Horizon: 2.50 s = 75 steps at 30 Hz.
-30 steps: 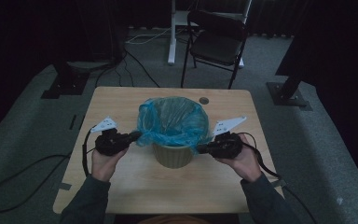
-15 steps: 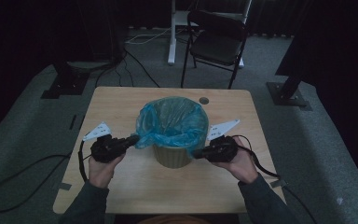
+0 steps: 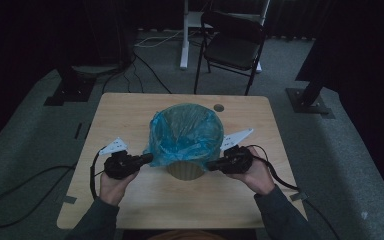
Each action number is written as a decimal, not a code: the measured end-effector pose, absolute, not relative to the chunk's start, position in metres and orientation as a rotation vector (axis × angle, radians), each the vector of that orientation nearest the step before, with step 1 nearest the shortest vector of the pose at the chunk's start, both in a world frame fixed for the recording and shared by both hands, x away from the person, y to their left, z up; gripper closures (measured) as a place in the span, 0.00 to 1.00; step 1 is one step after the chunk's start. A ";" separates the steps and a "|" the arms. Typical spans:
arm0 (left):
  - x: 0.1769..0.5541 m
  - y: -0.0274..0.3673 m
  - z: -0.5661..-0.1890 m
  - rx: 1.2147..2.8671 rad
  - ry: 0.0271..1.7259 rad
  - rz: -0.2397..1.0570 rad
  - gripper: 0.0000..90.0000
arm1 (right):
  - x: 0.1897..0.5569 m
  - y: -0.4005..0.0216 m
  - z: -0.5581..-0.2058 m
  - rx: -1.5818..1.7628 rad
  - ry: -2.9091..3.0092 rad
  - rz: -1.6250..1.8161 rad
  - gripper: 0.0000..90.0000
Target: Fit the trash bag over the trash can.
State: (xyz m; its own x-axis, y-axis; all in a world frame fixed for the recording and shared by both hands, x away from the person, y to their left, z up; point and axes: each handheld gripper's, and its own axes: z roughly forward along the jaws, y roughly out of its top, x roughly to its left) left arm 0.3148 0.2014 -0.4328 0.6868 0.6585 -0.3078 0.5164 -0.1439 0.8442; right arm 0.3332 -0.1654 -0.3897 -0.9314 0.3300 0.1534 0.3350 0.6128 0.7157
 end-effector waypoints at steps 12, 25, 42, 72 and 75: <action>0.325 0.192 -0.440 1.862 0.949 0.186 0.99 | 0.345 -0.177 -0.402 -0.695 -2.809 -1.241 1.00; 0.326 0.222 -0.408 1.713 0.956 0.275 0.71 | 0.339 -0.204 -0.378 -0.712 -2.799 -1.393 0.74; 0.358 0.200 -0.391 1.716 0.949 0.261 0.64 | 0.373 -0.211 -0.359 -0.915 -2.744 -1.607 0.65; 0.385 0.203 -0.387 1.641 1.047 0.294 0.75 | 0.387 -0.213 -0.365 -1.031 -2.720 -1.568 1.00; 0.387 0.199 -0.386 1.646 1.041 0.291 0.68 | 0.388 -0.213 -0.364 -1.029 -2.721 -1.565 1.00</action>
State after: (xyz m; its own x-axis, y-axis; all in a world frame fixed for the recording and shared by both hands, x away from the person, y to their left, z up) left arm 0.3866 0.1990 -0.3862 0.5818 0.7496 -0.3156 0.4768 0.0001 0.8790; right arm 0.3876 -0.2127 -0.3644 -0.7943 0.5860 0.1603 0.4333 0.3615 0.8255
